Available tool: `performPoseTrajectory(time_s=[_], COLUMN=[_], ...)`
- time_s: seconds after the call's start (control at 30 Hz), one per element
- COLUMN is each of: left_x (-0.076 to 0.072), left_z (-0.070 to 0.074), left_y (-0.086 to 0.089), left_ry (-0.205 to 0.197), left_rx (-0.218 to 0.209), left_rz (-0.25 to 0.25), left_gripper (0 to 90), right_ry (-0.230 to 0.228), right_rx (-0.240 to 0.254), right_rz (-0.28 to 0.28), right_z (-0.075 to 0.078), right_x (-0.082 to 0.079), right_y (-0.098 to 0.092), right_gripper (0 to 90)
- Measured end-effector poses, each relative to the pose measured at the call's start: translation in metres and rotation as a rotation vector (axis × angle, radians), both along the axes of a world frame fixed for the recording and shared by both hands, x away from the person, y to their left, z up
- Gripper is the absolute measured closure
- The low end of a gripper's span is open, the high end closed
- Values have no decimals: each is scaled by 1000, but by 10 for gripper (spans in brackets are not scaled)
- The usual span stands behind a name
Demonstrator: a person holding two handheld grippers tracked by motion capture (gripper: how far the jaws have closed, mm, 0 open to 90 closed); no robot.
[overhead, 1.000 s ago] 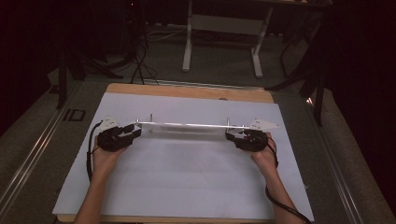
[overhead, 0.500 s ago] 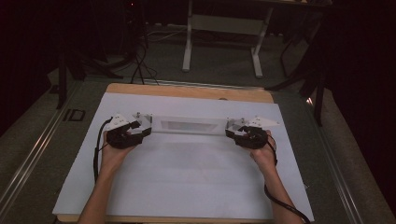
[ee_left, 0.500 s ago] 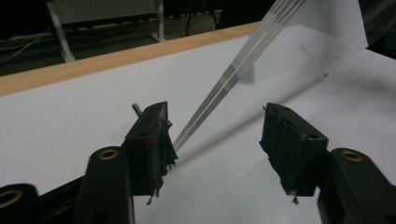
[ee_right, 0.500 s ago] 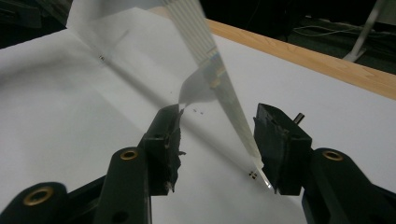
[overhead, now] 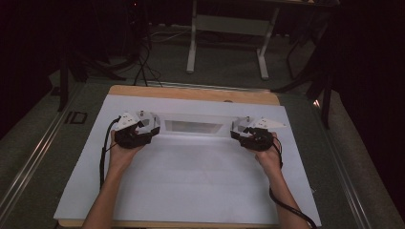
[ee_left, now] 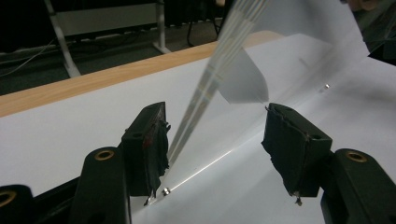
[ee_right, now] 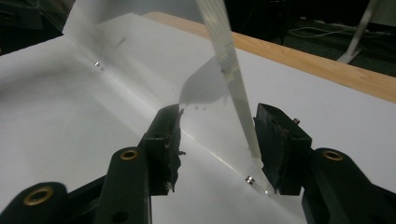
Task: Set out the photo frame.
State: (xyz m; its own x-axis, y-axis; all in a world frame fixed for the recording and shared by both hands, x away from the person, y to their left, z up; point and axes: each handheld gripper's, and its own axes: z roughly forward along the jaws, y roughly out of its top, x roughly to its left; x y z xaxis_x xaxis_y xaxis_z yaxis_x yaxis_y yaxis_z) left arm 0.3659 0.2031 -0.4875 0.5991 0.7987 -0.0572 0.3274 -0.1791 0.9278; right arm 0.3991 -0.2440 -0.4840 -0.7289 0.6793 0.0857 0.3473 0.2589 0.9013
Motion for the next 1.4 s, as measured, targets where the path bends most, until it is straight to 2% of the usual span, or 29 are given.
performPoseTrajectory(time_s=[0.1,0.23,0.5,0.63,0.7,0.77,0.9,1.03,1.23,1.4], left_x=[1,2,5,7,9,11,15,17,15,13], left_z=[1,2,3,4,3,4,6,8,9,9], left_y=[-2,-4,-5,-6,-6,-7,-9,-11,-15,-18], left_ry=[-2,-3,-1,-6,-15,-16,-16,-17,-28,-26], left_rx=[13,22,18,26,25,25,39,46,59,61], left_rz=[18,27,44,54,58,65,77,96,116,112], left_gripper=[422,423,424,426,428,431,435,436,437,438], right_ry=[-6,-28,-50,-78,-111,-121,-121,-110,-98,-90], right_rx=[-1,-35,-29,-59,-111,-133,-135,-116,-102,-92], right_rz=[-15,-32,-51,-61,-70,-78,-84,-86,-80,-78], right_z=[0,1,0,1,2,3,4,4,6,6], right_x=[1,0,1,1,-1,0,4,7,7,4], right_y=[1,5,6,9,12,14,15,14,12,8], right_gripper=[514,519,524,539,549,552,552,556,563,565])
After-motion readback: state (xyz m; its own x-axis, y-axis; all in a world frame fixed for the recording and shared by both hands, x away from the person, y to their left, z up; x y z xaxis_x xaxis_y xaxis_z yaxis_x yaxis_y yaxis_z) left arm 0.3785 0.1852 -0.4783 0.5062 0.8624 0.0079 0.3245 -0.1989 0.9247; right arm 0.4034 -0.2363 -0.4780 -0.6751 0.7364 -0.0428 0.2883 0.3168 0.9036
